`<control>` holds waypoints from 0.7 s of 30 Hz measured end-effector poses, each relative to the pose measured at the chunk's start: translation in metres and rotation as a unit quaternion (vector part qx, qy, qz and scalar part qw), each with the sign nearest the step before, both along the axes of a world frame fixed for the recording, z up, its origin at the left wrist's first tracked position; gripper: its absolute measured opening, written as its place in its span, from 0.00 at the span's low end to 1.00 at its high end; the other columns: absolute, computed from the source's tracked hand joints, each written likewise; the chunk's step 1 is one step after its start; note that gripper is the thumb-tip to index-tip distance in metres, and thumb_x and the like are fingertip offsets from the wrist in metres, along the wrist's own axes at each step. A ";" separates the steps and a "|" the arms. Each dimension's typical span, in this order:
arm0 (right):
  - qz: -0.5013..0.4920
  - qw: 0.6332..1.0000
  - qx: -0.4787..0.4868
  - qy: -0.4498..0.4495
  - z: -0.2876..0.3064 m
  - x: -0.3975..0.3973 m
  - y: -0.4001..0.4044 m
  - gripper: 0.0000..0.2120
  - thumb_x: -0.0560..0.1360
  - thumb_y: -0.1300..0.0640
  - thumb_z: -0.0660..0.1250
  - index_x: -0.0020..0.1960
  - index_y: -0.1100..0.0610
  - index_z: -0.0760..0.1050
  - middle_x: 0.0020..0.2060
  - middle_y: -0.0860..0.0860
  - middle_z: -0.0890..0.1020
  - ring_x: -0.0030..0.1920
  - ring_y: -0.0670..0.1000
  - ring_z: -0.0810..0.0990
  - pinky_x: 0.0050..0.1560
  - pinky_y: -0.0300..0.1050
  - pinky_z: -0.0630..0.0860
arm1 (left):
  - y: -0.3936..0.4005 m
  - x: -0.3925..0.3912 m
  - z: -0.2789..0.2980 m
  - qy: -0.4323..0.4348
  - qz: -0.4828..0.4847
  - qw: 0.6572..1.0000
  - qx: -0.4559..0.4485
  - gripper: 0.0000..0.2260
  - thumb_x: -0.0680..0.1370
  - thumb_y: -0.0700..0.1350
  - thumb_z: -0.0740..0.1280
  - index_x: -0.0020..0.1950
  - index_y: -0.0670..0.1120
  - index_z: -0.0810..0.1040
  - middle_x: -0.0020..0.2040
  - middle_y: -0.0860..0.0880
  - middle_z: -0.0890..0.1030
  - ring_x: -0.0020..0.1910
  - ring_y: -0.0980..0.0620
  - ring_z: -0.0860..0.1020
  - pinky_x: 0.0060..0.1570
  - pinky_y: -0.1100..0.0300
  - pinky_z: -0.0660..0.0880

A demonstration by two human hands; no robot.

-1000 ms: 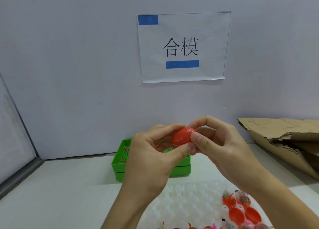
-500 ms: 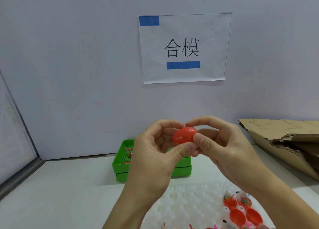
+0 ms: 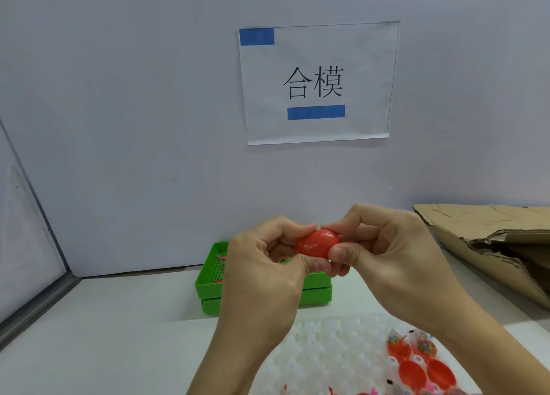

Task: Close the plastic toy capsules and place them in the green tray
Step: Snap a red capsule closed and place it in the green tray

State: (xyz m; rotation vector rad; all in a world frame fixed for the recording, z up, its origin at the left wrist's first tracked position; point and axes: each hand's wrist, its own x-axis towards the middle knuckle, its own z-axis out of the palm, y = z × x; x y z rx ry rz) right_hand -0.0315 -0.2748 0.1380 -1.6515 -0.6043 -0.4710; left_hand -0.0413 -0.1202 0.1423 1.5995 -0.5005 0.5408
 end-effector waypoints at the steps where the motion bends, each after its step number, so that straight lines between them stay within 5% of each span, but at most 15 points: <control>1: 0.000 1.000 -0.003 0.001 -0.001 0.001 -0.001 0.11 0.71 0.75 0.71 0.38 0.61 0.79 0.29 0.55 0.84 0.27 0.48 0.81 0.33 0.36 0.77 | 0.000 0.000 0.000 -0.001 0.007 1.000 0.016 0.16 0.65 0.25 0.75 0.41 0.46 0.84 0.34 0.51 0.85 0.33 0.57 0.84 0.36 0.70 0.77; 14: -0.030 0.998 -0.060 -0.011 -0.002 0.002 -0.005 0.10 0.70 0.75 0.72 0.38 0.61 0.82 0.30 0.51 0.85 0.28 0.46 0.82 0.34 0.34 0.77 | -0.004 0.002 -0.008 -0.059 0.052 0.992 0.094 0.17 0.68 0.22 0.67 0.41 0.44 0.84 0.37 0.48 0.83 0.34 0.61 0.83 0.34 0.72 0.76; 19: -0.048 0.997 -0.062 -0.023 -0.002 0.001 0.001 0.13 0.72 0.74 0.70 0.43 0.56 0.82 0.35 0.47 0.87 0.36 0.48 0.86 0.41 0.40 0.82 | 0.000 0.005 -0.007 -0.061 0.063 0.991 0.096 0.15 0.68 0.29 0.72 0.41 0.50 0.82 0.38 0.52 0.84 0.39 0.56 0.83 0.38 0.69 0.77; 21: -0.033 0.998 -0.047 -0.011 -0.001 0.000 -0.001 0.11 0.74 0.72 0.70 0.45 0.56 0.82 0.37 0.50 0.87 0.38 0.51 0.87 0.44 0.46 0.84 | 0.001 0.004 -0.006 -0.049 0.048 0.993 0.100 0.11 0.67 0.39 0.75 0.44 0.52 0.81 0.40 0.54 0.84 0.42 0.55 0.83 0.42 0.65 0.79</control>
